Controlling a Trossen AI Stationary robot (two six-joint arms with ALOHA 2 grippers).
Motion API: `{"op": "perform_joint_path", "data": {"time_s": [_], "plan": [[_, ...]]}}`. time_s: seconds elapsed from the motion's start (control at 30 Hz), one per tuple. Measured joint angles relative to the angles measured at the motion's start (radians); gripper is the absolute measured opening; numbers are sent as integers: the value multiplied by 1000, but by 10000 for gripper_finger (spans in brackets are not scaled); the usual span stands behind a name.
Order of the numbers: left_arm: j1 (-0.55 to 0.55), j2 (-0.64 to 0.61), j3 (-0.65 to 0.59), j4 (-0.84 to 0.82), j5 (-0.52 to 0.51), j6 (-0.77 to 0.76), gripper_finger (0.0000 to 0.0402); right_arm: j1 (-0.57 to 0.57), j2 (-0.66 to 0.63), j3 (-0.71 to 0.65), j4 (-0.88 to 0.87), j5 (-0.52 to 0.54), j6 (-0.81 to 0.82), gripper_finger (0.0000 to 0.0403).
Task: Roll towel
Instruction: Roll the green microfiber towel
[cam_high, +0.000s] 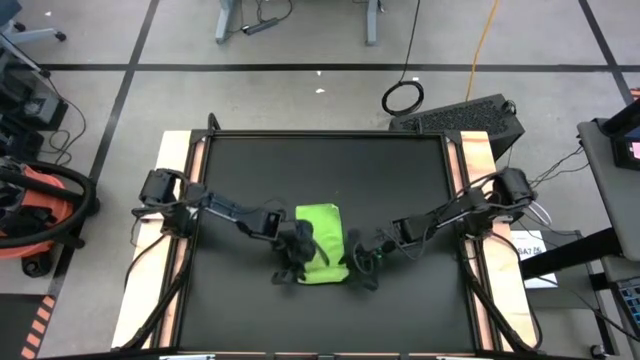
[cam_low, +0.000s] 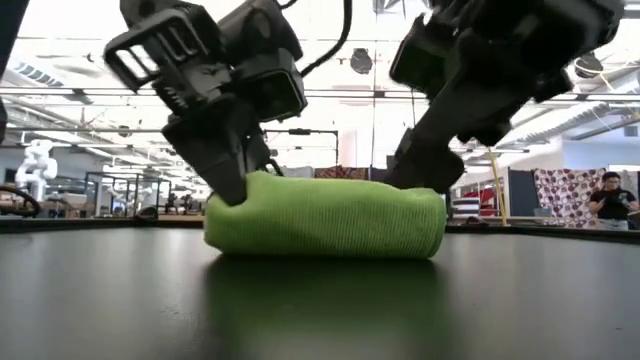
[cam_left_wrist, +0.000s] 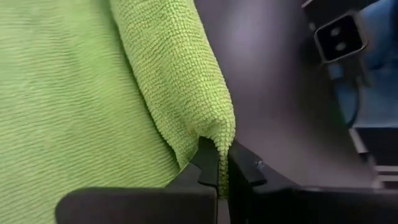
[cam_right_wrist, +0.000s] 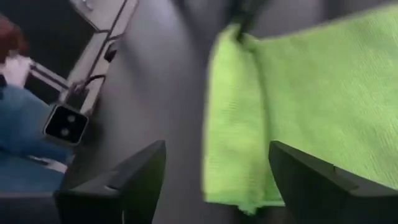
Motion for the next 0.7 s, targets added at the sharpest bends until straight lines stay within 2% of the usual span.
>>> {"op": "perform_joint_path", "data": {"time_s": [0.1, 0.43, 0.7], "plan": [[43, 0, 0, -8, 61, -9, 5, 49, -12, 1, -25, 82, -72, 265], [89, 73, 0, -78, 163, -13, 5, 225, -22, 1, -102, 517, -168, 242], [91, 92, 2, -65, 189, -33, 5, 271, -14, 2, -90, 575, -250, 242]]}}
